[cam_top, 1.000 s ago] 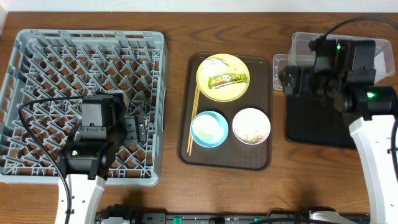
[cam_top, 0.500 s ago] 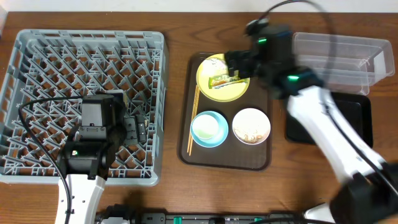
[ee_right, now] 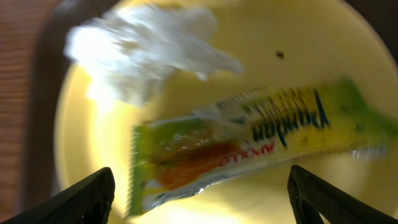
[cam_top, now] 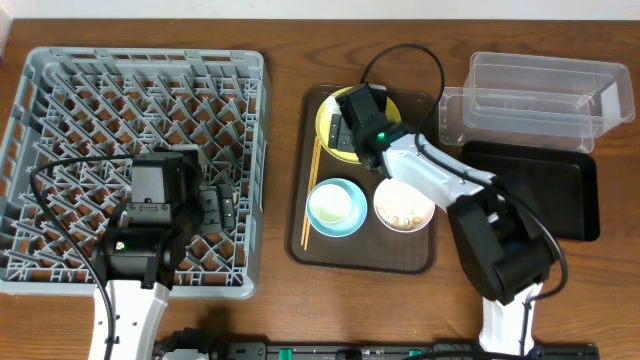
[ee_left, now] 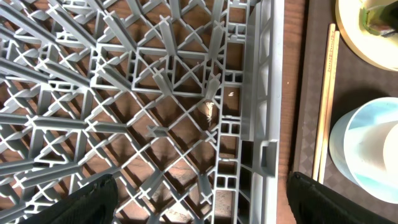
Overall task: Sort waste into correct bins and load items into the dishwasher
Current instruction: 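Reach the right gripper to the yellow plate and grasp the Pandan wrapper, then carry the wrapper with the right gripper into the clear bin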
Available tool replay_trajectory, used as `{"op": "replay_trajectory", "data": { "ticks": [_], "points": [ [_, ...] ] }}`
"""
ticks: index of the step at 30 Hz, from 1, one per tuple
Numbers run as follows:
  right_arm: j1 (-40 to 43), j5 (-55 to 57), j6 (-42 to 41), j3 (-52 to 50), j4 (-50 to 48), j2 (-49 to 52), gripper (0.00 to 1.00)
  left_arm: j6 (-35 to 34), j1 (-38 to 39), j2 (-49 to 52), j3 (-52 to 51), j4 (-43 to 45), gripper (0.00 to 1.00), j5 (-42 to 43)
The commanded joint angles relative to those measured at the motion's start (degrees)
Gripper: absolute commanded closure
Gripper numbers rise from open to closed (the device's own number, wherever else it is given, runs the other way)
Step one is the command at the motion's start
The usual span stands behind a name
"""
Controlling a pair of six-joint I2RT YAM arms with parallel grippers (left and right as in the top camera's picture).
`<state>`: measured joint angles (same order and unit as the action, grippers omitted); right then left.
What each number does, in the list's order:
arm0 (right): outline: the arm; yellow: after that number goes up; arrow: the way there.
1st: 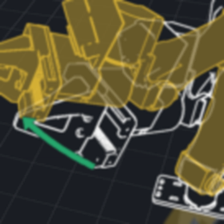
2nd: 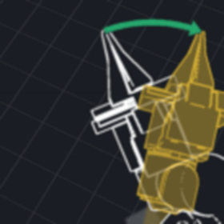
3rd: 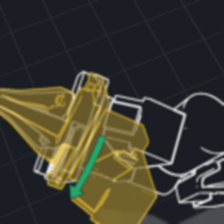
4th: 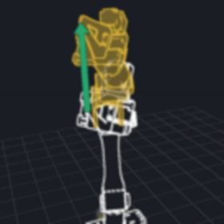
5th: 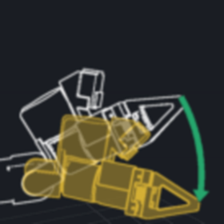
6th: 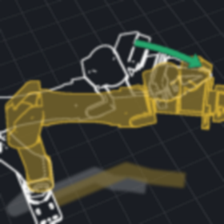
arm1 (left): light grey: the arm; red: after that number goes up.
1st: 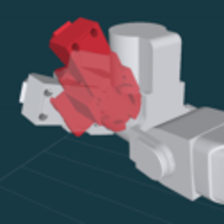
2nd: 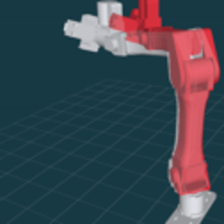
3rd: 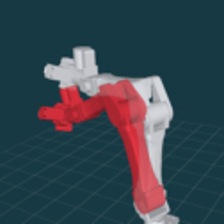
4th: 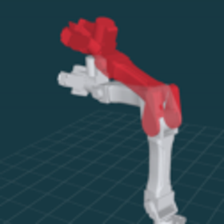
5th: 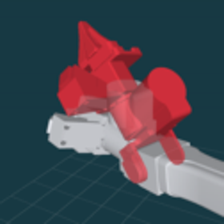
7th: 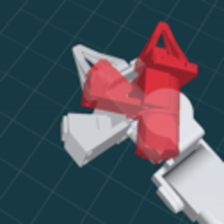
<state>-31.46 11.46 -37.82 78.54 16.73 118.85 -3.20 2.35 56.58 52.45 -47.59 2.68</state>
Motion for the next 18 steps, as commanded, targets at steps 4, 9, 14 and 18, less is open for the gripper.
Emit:
{"op": "replay_trajectory", "data": {
  "ticks": [4, 9, 14, 18],
  "points": [
    [0.02, 2.03, -6.10, 0.33, -0.22, 2.36, 0.15, -0.52, -0.02, -0.09, 1.42, -0.20, 0.11, 0.33],
    [0.39, 2.05, -6.32, 0.33, -0.22, 2.84, 0.52, -0.52, -0.02, -0.09, 1.42, -0.20, 0.11, 0.33],
    [0.63, 2.05, -6.27, 0.33, 0.07, 2.71, 0.99, -0.52, -0.02, -0.09, 1.42, -0.17, 0.11, 0.33],
    [1.95, 2.05, -6.21, 0.33, 2.58, 0.85, 0.99, -0.52, -0.02, -0.09, 1.42, -0.17, 0.11, 0.33]
  ]
}}
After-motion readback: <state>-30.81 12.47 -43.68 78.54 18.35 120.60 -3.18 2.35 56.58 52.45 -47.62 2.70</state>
